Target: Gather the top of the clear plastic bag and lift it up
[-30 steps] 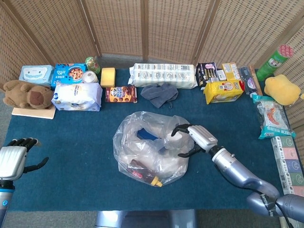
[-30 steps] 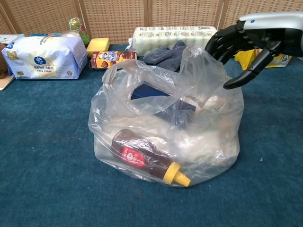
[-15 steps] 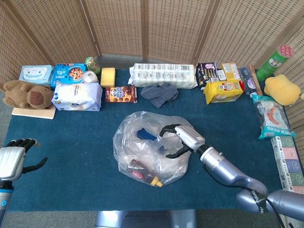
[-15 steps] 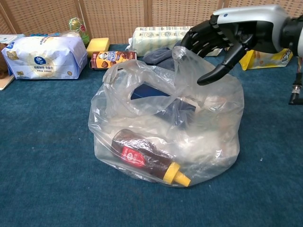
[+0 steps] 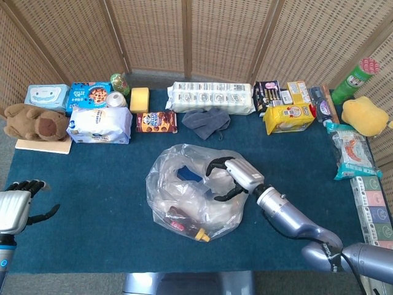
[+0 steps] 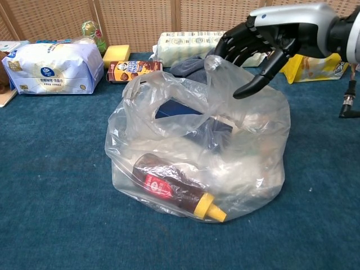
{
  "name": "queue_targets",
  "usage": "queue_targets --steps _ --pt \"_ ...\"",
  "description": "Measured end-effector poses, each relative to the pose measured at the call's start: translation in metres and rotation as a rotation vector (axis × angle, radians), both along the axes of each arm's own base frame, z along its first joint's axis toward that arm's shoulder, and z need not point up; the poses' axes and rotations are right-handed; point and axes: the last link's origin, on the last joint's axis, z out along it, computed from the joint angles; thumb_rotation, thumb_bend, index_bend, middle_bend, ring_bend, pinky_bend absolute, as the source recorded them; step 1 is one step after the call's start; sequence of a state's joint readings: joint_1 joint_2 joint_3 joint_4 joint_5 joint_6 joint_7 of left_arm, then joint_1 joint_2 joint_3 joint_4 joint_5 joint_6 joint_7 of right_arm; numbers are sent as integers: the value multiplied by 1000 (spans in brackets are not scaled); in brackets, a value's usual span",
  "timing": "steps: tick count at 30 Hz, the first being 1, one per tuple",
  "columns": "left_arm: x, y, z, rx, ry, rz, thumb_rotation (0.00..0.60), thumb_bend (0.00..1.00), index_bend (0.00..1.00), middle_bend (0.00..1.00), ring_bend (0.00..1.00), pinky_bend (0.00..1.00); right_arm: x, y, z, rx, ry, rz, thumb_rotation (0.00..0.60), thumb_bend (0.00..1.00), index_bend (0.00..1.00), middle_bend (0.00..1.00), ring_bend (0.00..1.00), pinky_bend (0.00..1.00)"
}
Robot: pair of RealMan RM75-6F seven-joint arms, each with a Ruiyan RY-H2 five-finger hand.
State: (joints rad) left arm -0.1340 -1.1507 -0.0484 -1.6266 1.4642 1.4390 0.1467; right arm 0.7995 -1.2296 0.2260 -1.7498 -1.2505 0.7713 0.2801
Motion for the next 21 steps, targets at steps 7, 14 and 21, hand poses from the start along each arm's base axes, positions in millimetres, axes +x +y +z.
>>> queue_targets --steps 7,14,21 --pt "1 0 -1 -2 -4 -4 314 221 425 445 405 374 -7 2 -5 -34 75 10 600 138 392 316 238 169" --pt "-1 -1 0 3 -1 3 313 221 425 445 405 374 2 7 -17 32 49 2 600 134 399 317 233 142" --pt "-3 0 0 3 -2 10 308 221 425 445 405 374 16 11 -19 142 -55 -59 599 131 409 316 230 123"
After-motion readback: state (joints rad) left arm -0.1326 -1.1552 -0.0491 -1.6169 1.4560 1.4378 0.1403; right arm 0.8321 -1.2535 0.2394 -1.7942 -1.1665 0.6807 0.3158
